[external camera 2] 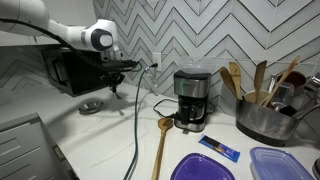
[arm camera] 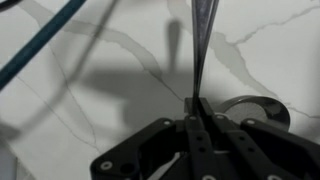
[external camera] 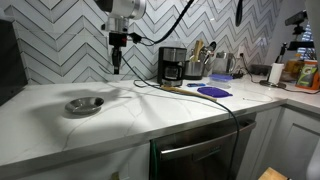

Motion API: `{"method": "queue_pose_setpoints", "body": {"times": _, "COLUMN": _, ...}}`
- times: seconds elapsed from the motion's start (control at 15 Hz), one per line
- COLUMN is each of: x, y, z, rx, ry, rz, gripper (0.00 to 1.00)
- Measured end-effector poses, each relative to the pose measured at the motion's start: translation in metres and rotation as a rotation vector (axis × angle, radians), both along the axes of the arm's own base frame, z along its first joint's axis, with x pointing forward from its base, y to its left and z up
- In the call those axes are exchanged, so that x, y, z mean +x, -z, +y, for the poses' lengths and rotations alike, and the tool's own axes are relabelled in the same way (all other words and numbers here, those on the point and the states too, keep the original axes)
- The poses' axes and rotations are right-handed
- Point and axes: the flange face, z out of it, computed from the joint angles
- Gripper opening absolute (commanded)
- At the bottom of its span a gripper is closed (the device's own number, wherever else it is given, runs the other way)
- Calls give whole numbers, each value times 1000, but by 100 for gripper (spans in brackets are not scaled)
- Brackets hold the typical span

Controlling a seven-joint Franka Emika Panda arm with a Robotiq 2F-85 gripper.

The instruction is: Pick up the silver fork and put it on the dark blue lunch box lid

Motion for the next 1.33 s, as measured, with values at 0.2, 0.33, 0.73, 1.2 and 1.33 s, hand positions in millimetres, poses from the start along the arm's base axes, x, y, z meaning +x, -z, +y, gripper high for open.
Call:
{"method": "queue_pose_setpoints", "body": {"times": 0.2, "x": -5, "y": -37, "z": -36, "rx": 27, "ry": 86, "rz": -38, "gripper": 2}}
{"method": "queue_pose_setpoints", "body": {"times": 0.33, "x": -8, "y": -61, "z": -67, "rx": 48, "ry": 152, "rz": -68, "gripper": 2}}
{"method": "queue_pose_setpoints", "body": {"times": 0.73, "x": -29, "y": -109, "z": -147, "rx": 65, "ry": 304, "rz": -127, "gripper": 2}}
{"method": "queue_pose_setpoints", "body": {"times": 1.2, "x": -58, "y": -131, "z": -217, "rx": 58, "ry": 499, "rz": -149, "gripper": 2}}
{"method": "queue_pose_setpoints", "body": {"times": 1.33, "x": -67, "y": -134, "z": -240, "rx": 56, "ry": 558, "rz": -150, "gripper": 2}}
